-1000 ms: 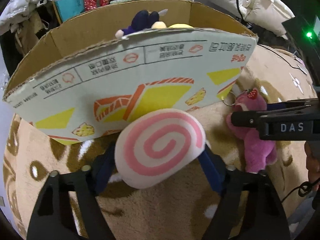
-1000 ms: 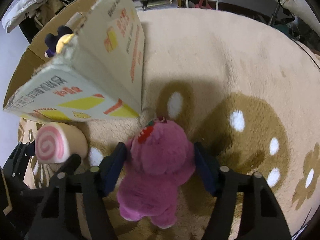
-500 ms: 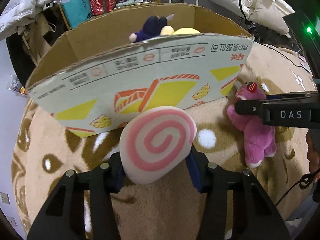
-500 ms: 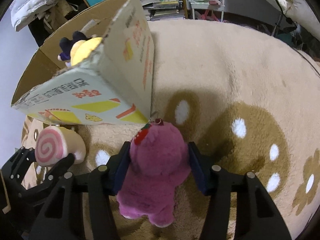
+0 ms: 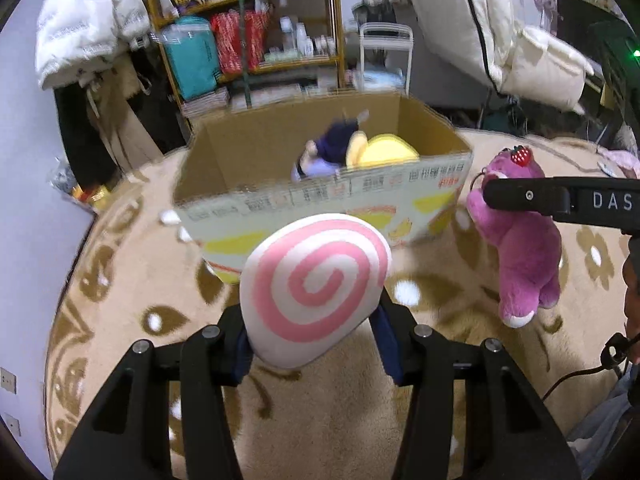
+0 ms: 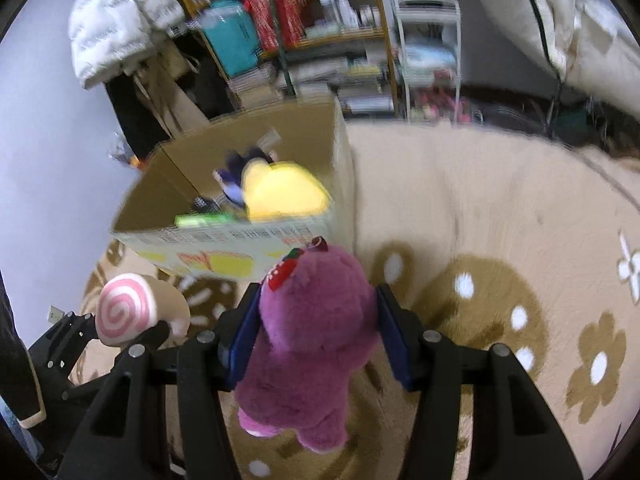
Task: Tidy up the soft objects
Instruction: 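Lift the swirl cake plush with the left gripper while the right gripper carries the pink bear over the box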
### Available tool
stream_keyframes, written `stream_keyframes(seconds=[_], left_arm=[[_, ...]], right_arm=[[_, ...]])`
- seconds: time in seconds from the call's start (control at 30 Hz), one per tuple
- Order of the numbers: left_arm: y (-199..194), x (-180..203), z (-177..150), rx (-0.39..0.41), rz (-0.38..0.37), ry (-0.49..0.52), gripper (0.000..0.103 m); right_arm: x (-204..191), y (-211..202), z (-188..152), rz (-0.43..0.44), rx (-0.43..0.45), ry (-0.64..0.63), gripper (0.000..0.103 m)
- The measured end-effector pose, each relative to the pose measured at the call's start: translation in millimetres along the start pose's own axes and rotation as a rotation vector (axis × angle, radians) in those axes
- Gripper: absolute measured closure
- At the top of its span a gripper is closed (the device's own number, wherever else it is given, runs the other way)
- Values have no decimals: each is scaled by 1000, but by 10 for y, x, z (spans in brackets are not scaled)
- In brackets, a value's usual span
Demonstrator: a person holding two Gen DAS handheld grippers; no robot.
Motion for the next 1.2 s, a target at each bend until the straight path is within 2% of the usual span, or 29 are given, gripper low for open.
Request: stream_keyframes(seconds=[0.13, 0.23, 0.33, 0.4, 0.53, 0.9, 1.2], left_arm=[[-278, -130, 96, 98, 62, -32, 54], [-502, -293, 162, 175, 155, -68, 54], [-626, -431, 266, 246, 228, -100, 54], [-663, -499, 348, 276, 253, -120, 54], [-704, -631, 487, 313, 247, -156, 54], [-799, -936, 1011, 416, 283, -190, 54], [-488, -1069, 1041, 377, 301, -181, 54]], right_arm=[[-182, -299, 86, 50, 103, -27, 44], [-282, -472, 184, 79, 179, -40, 44], [-377, -701, 286, 120, 290, -53, 44], [-433, -829, 358, 138, 345, -57, 44], [-582, -983, 494, 152, 426, -87, 43], [-777, -940, 841, 149, 473, -142, 43], [-858, -665, 993, 121, 460, -195, 43]])
Point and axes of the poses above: each gripper's, at about its wrist camera, not at the fingertips, and y roughly the way its jaws point, x to its right, z to its top, the point moved 4 cm from there along y, roughly the way its jaws point, and after that the axes turned 7 degrees about y, right-handed, at the moved point
